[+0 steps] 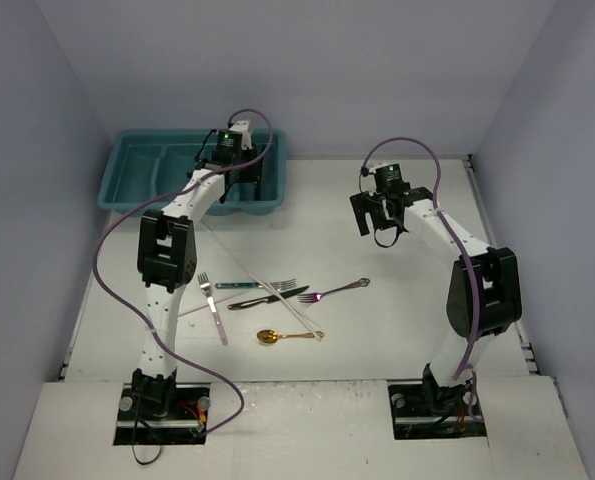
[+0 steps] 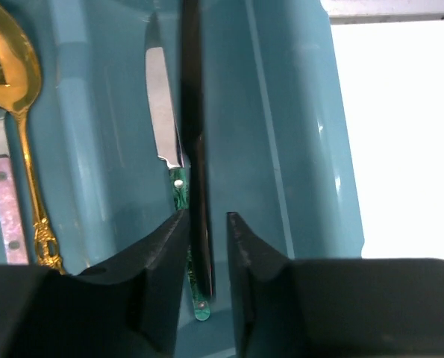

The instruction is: Sort the eating utensils into containers

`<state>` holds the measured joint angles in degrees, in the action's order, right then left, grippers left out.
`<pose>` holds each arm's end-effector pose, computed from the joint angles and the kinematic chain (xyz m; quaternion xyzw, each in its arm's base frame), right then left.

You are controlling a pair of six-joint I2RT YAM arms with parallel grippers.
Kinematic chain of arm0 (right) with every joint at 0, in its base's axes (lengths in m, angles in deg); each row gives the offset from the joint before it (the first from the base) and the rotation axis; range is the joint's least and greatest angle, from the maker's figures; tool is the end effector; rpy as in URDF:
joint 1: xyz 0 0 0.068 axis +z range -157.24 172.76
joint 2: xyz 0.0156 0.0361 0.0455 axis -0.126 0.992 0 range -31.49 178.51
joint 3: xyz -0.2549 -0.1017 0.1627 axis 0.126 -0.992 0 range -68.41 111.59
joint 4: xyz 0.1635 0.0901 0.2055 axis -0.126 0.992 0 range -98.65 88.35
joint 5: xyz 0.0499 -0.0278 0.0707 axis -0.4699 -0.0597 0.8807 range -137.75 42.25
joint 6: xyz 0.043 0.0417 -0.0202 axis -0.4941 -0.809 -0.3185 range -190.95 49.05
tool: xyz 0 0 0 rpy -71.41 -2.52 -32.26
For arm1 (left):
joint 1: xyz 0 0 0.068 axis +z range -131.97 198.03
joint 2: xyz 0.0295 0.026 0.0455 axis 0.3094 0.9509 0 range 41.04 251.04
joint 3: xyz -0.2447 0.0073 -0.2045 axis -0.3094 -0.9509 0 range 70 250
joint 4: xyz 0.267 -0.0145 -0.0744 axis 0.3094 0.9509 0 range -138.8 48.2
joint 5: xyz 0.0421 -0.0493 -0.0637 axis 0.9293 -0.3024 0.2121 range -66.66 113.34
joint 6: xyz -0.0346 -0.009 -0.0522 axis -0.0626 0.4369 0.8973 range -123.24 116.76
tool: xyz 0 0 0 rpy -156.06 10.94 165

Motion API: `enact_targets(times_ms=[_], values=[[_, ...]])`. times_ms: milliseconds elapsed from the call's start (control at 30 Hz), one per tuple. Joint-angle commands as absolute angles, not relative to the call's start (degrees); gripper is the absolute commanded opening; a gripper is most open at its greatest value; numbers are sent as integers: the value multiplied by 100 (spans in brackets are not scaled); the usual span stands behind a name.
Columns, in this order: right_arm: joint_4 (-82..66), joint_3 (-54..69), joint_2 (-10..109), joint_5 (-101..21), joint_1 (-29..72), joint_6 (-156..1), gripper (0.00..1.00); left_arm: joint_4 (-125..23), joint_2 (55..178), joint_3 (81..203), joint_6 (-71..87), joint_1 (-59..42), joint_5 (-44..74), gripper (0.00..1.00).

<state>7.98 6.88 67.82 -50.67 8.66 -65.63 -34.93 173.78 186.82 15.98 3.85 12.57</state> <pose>0.4116 0.1147 0.2893 -0.1568 0.8948 0.0155 0.4177 0.5849 -0.1570 0.2676 0.0091 0.8625 -0.2212 0.4550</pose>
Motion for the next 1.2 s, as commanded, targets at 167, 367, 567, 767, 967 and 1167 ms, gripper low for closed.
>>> enact_targets(times_ms=[167,367,567,767,967,1167], values=[[558,739,6496,-4343,986,-5171,80,-3702,17159,19230,1852,462,807,42],[480,414,5936,-3932,1432,-3944,71,-3597,16357,19551,1658,466,378,44],[444,82,5576,-4231,1781,-4056,71,-3187,14510,17720,-285,489,-1198,44],[455,-371,5241,-4520,1669,-5112,72,-1940,13045,15282,-2105,661,-1728,44],[444,-688,4891,-4514,1469,-5469,73,-1579,11761,13608,-1699,776,-57,35],[453,-883,4663,-4687,1368,-5433,75,-1233,10583,12433,791,281,2283,32]])
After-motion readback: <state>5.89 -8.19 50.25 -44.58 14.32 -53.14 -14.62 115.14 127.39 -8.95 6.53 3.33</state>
